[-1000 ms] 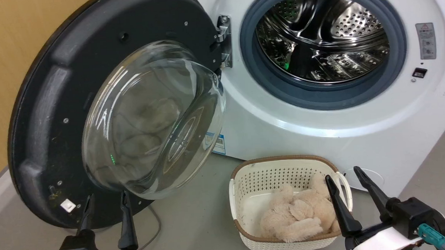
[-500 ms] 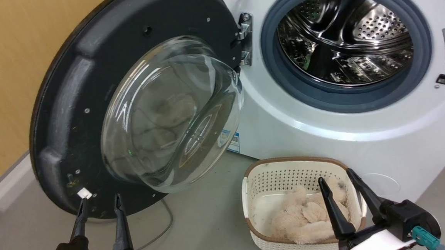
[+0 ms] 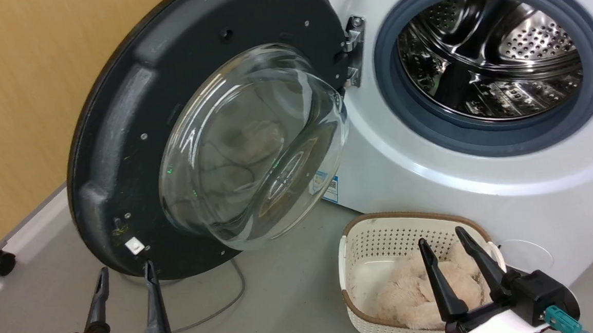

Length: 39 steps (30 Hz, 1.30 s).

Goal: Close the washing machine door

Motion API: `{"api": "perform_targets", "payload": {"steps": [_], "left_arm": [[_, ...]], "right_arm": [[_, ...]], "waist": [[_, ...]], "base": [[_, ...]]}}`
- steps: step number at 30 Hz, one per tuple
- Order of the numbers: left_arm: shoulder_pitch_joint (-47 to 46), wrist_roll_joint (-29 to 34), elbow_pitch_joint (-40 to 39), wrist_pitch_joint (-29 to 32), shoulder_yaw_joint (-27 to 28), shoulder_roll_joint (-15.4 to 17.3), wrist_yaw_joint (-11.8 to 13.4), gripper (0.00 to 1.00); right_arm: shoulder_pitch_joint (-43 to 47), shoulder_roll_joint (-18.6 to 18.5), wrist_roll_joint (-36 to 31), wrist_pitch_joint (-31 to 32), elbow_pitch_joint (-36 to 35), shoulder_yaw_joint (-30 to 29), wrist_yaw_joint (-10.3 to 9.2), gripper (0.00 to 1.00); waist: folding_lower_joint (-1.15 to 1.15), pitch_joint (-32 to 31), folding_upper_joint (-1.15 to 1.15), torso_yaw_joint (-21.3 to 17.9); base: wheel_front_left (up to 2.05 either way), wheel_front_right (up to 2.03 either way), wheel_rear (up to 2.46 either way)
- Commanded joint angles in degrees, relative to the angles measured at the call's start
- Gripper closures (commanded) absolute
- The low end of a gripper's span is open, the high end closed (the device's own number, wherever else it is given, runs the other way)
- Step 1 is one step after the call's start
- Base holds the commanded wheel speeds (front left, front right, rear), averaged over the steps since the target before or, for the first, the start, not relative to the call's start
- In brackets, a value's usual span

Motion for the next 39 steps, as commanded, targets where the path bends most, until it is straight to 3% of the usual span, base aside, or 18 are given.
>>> {"api": "perform_targets", "payload": {"steps": [1, 17, 18, 19, 20, 26, 31, 34, 39], "left_arm": [[0.8, -0.2, -0.2, -0.6, 0.5, 0.0, 0.1, 0.00], [1.3, -1.3, -0.8, -2.0, 1.0, 0.0, 0.7, 0.00], [1.3, -1.4, -0.7, -2.0, 1.0, 0.0, 0.6, 0.07], [1.3, -1.5, -0.6, -2.0, 1.0, 0.0, 0.5, 0.58], [1.3, -1.6, -0.6, -2.0, 1.0, 0.0, 0.4, 1.00], [-0.1, -2.8, -1.9, -2.0, 3.0, 0.0, -0.4, 1.00], [-4.7, -7.4, -1.4, -2.0, 8.4, 1.0, -4.0, 1.00], [-9.2, -8.8, 0.5, -2.0, 10.7, 4.6, -7.2, 1.00], [-18.8, -17.0, 6.7, 1.1, 15.0, 9.5, -9.3, 1.00]], "right_arm": [[-1.0, 0.2, 0.6, -0.7, 0.2, 0.4, 0.03, 0.00], [-1.3, 0.2, 1.7, -2.0, 0.8, 1.2, 0.03, 0.00], [-1.3, 0.2, 1.7, -2.0, 0.8, 1.2, 0.03, 0.00], [-1.3, 0.2, 1.8, -2.0, 0.8, 1.2, 0.03, 0.00], [-1.3, 0.2, 1.8, -2.0, 0.8, 1.2, 0.03, 0.00], [-1.2, 0.2, 1.8, -2.0, 0.6, 0.9, 0.03, 0.00], [-1.1, 0.2, 1.1, -2.0, 0.2, 0.3, 0.03, 0.00], [-0.9, 0.2, 0.4, -2.0, -0.1, -0.3, 0.03, 0.00], [-1.3, 0.2, -0.8, -2.0, -0.5, -0.8, 0.03, 0.00]], "waist": [[-0.01, 0.0, 0.00, 0.5], [-0.01, 0.5, 0.00, 3.5], [-0.01, 0.5, 0.00, 3.6], [-0.01, 0.5, 0.00, 3.6], [-0.01, 0.5, 0.00, 3.6], [-0.01, 0.9, 0.00, 3.6], [-0.01, 1.6, 0.00, 3.5], [-0.01, 2.5, 0.00, 3.5], [-0.01, 4.7, 0.00, 2.6]], "base": [[0.00, 0.00, 0.00], [0.00, 0.00, 0.00], [0.00, 0.00, 0.00], [0.00, 0.00, 0.00], [0.00, 0.00, 0.00], [0.00, 0.00, 0.00], [0.00, 0.00, 0.00], [0.00, 0.00, 0.00], [0.00, 0.00, 0.00]]}}
